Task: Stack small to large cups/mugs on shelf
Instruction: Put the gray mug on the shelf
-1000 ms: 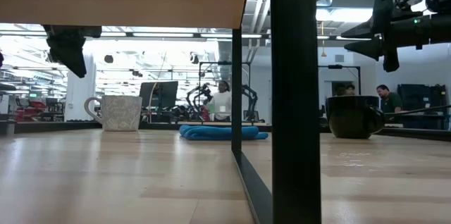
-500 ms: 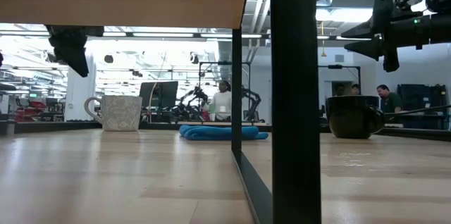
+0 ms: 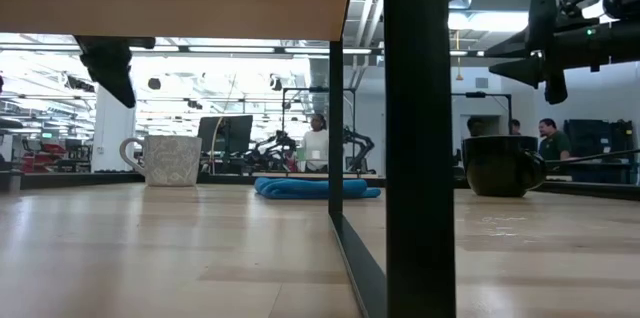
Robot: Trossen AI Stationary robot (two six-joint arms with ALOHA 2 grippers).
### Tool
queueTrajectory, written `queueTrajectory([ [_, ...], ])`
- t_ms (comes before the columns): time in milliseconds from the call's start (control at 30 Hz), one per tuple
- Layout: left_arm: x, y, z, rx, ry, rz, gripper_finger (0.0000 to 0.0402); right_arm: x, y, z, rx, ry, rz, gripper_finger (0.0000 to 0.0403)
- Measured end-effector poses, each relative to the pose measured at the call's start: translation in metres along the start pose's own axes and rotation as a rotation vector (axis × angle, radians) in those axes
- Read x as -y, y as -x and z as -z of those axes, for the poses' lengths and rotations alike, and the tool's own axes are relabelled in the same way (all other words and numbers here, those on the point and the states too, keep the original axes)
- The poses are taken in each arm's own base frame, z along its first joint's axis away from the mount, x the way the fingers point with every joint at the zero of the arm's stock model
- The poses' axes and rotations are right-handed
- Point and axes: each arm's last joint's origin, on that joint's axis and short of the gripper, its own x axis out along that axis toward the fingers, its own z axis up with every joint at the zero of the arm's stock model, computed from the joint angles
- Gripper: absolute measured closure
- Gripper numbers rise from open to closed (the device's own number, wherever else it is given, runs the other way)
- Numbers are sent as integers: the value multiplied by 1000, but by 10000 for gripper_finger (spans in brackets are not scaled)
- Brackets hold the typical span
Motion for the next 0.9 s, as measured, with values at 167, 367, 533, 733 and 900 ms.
queueTrajectory([
  [167, -3, 0, -6, 50, 63, -58, 270, 1, 0, 1, -4, -2, 14, 200],
  [367, -10, -8, -7, -21, 183, -132, 270, 1, 0, 1, -4, -2, 15, 200],
  [533, -13, -21, -11, -91, 165, -126, 270, 1, 0, 1, -4, -2, 15, 200],
  [733, -15, -32, -21, -84, 123, -171, 270, 1, 0, 1, -4, -2, 15, 200],
  [900, -13, -40, -25, -111, 90, -190, 270, 1, 0, 1, -3, -2, 15, 200],
])
